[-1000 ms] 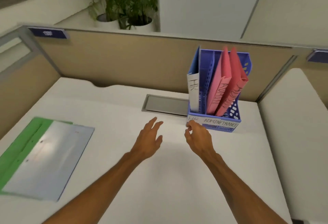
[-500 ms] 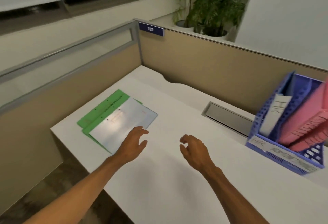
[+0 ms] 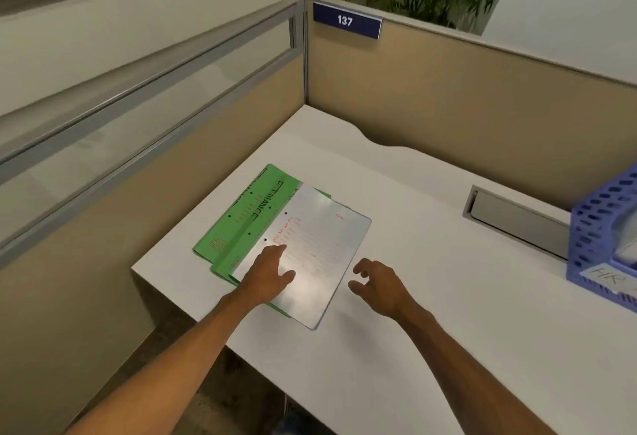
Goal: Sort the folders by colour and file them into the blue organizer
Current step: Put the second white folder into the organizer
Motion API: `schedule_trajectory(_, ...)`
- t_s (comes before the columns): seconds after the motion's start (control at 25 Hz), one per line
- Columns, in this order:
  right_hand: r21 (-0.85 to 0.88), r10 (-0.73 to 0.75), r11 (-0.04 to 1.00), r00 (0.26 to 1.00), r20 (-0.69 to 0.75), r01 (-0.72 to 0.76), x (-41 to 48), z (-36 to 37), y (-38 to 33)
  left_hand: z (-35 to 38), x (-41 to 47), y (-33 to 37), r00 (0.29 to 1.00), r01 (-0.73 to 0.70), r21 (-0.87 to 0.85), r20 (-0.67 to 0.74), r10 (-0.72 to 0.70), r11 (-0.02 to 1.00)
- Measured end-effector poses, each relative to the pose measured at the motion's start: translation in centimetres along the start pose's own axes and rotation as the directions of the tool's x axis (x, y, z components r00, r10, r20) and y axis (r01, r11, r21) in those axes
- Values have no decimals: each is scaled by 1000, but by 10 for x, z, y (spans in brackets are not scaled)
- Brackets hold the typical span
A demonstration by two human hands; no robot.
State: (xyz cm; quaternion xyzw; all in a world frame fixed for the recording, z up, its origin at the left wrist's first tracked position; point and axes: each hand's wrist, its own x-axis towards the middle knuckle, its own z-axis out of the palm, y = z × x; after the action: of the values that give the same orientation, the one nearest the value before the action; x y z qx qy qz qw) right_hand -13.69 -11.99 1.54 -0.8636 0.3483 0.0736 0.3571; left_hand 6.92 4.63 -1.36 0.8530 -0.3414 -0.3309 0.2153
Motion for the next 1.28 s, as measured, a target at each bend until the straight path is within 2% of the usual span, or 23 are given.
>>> schedule_trajectory(0.08, -49, 76, 996, 992, 103, -71, 11, 17, -7, -8, 16, -17, 993, 47, 62, 102, -54, 997)
schedule_trajectory(0.2, -60, 155, 987, 969, 192, -146, 34, 35, -11, -19, 42, -34, 993, 75, 155, 83, -88, 985)
schedule_trajectory(0.36, 20, 246, 967, 949, 197, -255, 62, 58, -18, -29, 72, -54, 990, 132, 220, 26, -141, 966)
schedule_trajectory(0.44, -14, 288, 957, 940, 181, -291, 73, 71, -22, -29, 80, -60, 990, 136, 311, -20, -136, 941)
schedule_trajectory(0.52, -52, 323, 946, 936, 143, -319, 81, 82, -28, -29, 86, -62, 990, 144, 328, -51, -135, 934)
schedule_trajectory(0.6, -68, 348, 937, 931, 113, -342, 87, 90, -32, -30, 93, -60, 982, 187, 241, -60, -178, 952)
schedule_trajectory(0.72, -41, 370, 929, 926, 76, -368, 92, 93, -33, -38, 105, -56, 952, 304, -6, -44, -304, 953)
schedule_trajectory(0.8, 3, 379, 925, 924, 52, -380, 93, 90, -31, -45, 114, -57, 938, 342, -255, 32, -346, 904)
schedule_trajectory(0.88, 44, 378, 924, 925, 37, -380, 94, 83, -28, -54, 114, -54, 935, 351, -414, 107, -337, 840)
schedule_trajectory(1.0, 121, 442, 888, 896, 44, -444, 92, 67, -23, -68, 105, -37, 935, 352, -500, 148, -323, 791)
schedule_trajectory(1.12, 152, 460, 877, 888, 10, -456, 91, 41, -26, -82, 92, -2, 949, 313, -565, 210, -233, 764)
schedule_trajectory(1.28, 331, 328, 907, 929, -171, -260, 85, -13, -48, -91, 76, 60, 986, 118, -560, 167, -27, 820)
